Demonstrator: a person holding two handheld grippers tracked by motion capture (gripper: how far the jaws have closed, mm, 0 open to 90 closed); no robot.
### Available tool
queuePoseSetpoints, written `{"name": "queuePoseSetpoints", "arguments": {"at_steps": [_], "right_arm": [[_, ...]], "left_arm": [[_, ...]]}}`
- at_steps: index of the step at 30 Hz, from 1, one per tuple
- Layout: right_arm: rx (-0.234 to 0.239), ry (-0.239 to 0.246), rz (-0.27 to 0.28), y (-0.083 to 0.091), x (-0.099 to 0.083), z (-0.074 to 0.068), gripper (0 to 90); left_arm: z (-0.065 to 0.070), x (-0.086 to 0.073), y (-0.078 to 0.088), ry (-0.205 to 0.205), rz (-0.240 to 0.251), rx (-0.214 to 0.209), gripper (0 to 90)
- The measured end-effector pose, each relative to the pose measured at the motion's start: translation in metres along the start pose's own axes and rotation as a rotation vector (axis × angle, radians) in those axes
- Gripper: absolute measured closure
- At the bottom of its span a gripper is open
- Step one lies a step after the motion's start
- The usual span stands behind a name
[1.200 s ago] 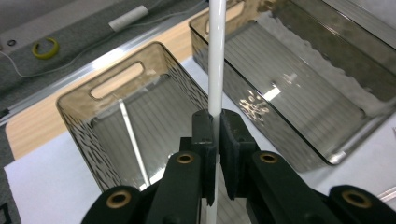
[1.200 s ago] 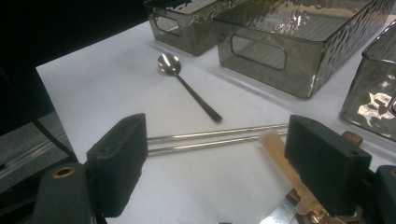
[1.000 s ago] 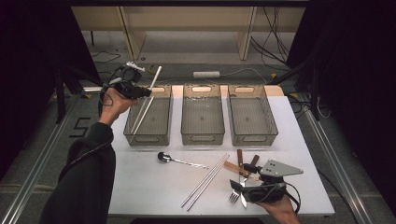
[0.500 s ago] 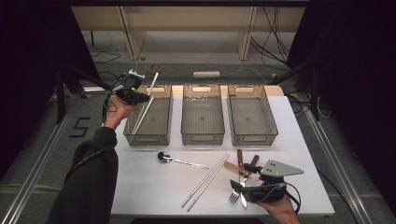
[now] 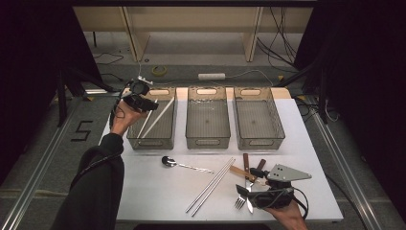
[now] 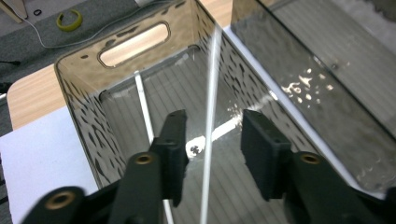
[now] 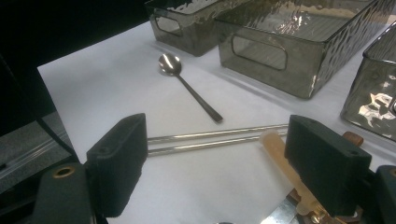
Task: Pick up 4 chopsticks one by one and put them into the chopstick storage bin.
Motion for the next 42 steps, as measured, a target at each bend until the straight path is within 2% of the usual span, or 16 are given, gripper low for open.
{"name": "queuePoseSetpoints", "arguments": {"at_steps": [5, 11, 17, 18, 21, 23, 24, 26, 28, 32, 42], "right_arm": [[-0.002, 0.001, 0.000, 0.000, 0.000, 0.000, 22.5], [-0.006, 0.000, -0.002, 0.000, 0.000, 0.000, 22.3], [-0.014, -0.003, -0.003, 0.000, 0.000, 0.001, 22.3], [-0.016, -0.004, -0.004, 0.000, 0.000, 0.001, 22.4], [-0.019, -0.006, -0.002, 0.000, 0.000, 0.002, 22.3], [-0.022, -0.006, -0.001, 0.000, 0.000, 0.002, 22.3], [-0.024, -0.006, -0.002, 0.000, 0.000, 0.002, 22.3], [-0.026, -0.006, -0.003, 0.000, 0.000, 0.002, 22.3], [-0.029, -0.004, -0.002, 0.001, 0.001, 0.002, 22.4], [-0.037, -0.008, 0.002, 0.002, 0.002, 0.003, 22.4], [-0.045, -0.013, 0.003, 0.004, 0.002, 0.004, 22.5]], "left_arm": [[0.011, 0.001, 0.010, 0.030, -0.011, -0.036, 45.5], [0.033, -0.004, 0.032, 0.037, -0.001, -0.063, 39.2], [0.057, -0.021, 0.047, 0.052, -0.006, -0.104, 34.9], [0.060, -0.025, 0.048, 0.041, -0.013, -0.111, 34.4], [0.072, -0.035, 0.053, 0.050, -0.007, -0.138, 33.4], [0.081, -0.043, 0.054, 0.039, -0.024, -0.141, 32.2], [0.083, -0.046, 0.054, 0.023, -0.042, -0.138, 31.6], [0.087, -0.050, 0.056, 0.017, -0.045, -0.131, 29.4], [0.092, -0.055, 0.058, 0.014, -0.053, -0.142, 28.8], [0.103, -0.065, 0.061, 0.035, -0.054, -0.158, 27.2], [0.116, -0.083, 0.071, 0.054, -0.050, -0.175, 24.5]]}}
Point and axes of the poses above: each handheld gripper's, and its own axes: y roughly backward along the jaws, x roughly out of its top, z roughly to its right, the point moved 6 cm from there along -y, roughly forward along the jaws, and after that the axes turned 10 degrees about z, right-handed, at the moved point
